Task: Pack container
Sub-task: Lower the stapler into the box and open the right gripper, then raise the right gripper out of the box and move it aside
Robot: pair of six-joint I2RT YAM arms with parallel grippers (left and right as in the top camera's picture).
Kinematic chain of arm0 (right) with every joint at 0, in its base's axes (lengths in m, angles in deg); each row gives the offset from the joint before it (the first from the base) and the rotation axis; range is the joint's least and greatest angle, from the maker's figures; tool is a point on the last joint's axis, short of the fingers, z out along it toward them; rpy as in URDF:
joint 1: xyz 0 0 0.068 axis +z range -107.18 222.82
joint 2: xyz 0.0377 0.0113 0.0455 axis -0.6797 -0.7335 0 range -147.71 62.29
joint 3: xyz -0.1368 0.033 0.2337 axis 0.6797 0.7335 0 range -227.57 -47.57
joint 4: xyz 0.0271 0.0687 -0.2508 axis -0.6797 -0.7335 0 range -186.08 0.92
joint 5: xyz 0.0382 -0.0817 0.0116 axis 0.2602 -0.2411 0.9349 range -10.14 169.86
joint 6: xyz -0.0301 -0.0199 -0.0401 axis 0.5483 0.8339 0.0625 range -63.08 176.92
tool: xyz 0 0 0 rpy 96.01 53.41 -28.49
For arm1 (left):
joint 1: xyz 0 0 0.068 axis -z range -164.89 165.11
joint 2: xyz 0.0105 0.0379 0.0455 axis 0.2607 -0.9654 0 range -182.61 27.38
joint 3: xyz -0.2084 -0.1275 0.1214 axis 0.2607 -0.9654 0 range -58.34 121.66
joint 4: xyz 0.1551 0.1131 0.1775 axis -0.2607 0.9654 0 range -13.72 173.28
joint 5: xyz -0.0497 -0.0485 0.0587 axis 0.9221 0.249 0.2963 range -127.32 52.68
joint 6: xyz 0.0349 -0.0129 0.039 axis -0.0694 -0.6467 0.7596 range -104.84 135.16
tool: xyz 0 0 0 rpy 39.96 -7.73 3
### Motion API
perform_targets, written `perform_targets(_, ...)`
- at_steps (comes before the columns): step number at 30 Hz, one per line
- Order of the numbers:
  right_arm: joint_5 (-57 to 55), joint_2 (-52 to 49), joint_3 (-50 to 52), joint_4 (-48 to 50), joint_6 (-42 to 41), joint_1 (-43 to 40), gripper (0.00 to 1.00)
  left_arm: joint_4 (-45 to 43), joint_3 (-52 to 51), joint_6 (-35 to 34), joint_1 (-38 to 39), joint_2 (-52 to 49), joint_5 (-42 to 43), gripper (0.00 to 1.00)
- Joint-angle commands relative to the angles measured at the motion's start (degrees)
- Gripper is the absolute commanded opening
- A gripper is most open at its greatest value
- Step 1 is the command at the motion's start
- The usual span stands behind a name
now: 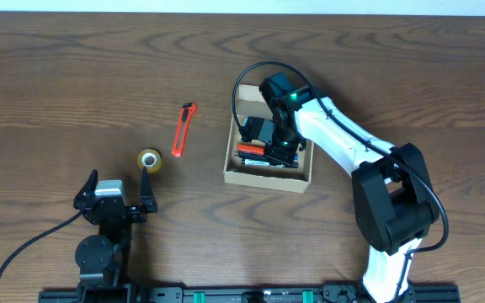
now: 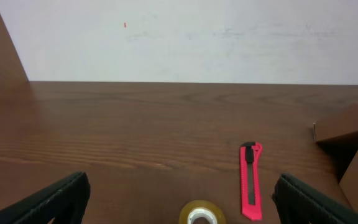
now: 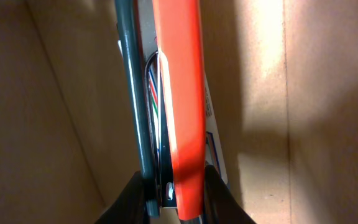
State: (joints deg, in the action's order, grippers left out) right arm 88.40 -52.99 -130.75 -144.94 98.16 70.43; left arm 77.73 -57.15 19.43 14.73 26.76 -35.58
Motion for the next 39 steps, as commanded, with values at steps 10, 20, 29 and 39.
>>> perform_targets(10,-0.8,0.5,-0.1,0.0,-0.7,0.2,0.34,2.6,-0.9,-0.4,-0.3,0.4,0.9,0.95)
perform_targets(20,-1.0,7.3,-0.9,-0.1,-0.7,0.2,0.49,2.6,-0.9,-0.4,-0.3,0.4,0.9,0.95)
perform_targets(29,-4.3,20.4,-2.3,4.3,-2.4,-0.3,0.63,2.6,-0.9,-0.4,-0.3,0.4,0.9,0.95)
perform_targets(39,-17.2,33.4,-2.3,20.1,-40.2,-16.8,0.99,1.4,-0.9,0.1,-0.3,0.4,0.7,0.95)
